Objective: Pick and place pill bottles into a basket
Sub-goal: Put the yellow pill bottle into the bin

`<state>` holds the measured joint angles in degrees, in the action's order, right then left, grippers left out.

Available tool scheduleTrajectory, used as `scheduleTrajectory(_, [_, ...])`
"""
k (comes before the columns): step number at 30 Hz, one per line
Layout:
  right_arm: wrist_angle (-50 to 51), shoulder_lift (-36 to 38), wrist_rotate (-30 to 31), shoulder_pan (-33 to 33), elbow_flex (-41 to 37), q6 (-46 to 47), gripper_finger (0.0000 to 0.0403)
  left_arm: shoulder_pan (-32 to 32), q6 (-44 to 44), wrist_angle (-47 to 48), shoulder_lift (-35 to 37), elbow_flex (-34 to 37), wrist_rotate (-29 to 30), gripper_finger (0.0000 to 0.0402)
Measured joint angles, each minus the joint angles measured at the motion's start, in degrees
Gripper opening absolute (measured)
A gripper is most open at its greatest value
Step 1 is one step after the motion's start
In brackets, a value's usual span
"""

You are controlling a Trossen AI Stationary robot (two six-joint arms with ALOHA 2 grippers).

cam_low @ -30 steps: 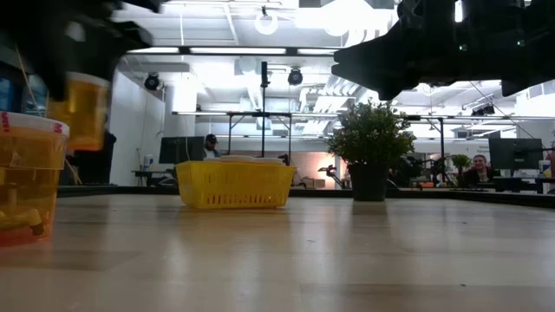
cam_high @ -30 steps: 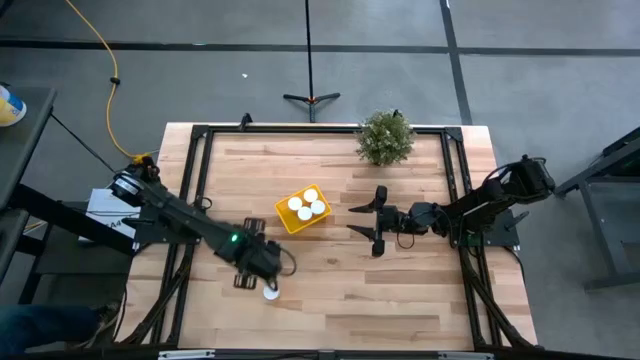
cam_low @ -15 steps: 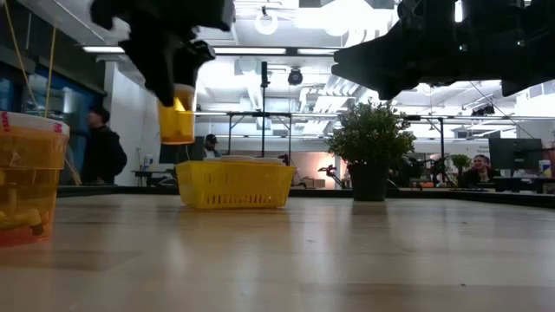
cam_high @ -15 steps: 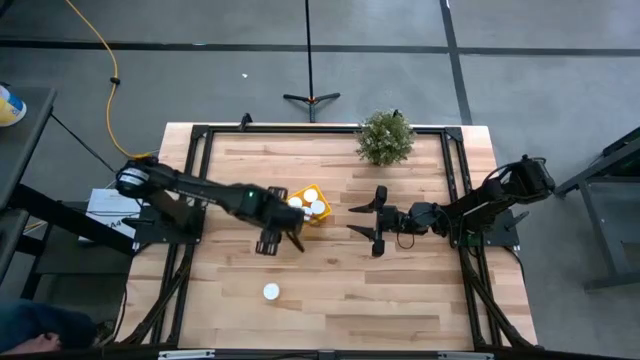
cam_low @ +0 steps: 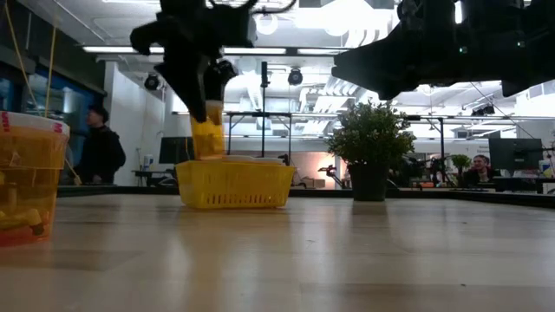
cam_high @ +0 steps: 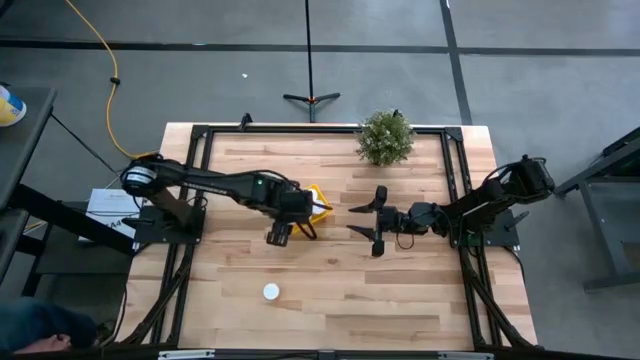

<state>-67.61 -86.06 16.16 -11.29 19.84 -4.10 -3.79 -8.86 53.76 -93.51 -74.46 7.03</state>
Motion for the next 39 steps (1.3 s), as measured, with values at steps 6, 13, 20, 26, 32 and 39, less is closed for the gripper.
scheduleTrajectory(6, [0.3,0.0,0.0,0.0,0.0,-0.5,0.0199,0.5,-3.4,1.6,-3.6,0.1,1.6,0.0253])
scheduleTrajectory(13, [0.1,0.0,0.0,0.0,0.0,-1.5,0.0199,0.5,-6.0,0.3,-5.1,0.1,1.2,0.0253])
scheduleTrajectory(20, [0.1,0.0,0.0,0.0,0.0,-1.5,0.0199,0.4,-7.2,-0.8,-5.8,0.1,-2.2,0.0253])
scheduleTrajectory(26, [0.1,0.0,0.0,0.0,0.0,-1.5,0.0199,0.5,-7.8,-2.0,-6.5,0.0,-2.3,0.0254])
scheduleTrajectory(32, [0.1,0.0,0.0,0.0,0.0,-2.4,0.0199,0.5,-7.8,-1.8,-6.6,0.1,-2.4,0.0289])
scheduleTrajectory(39, [0.1,0.0,0.0,0.0,0.0,-2.4,0.0199,0.5,-7.8,-1.8,-6.6,0.1,-2.1,0.0341])
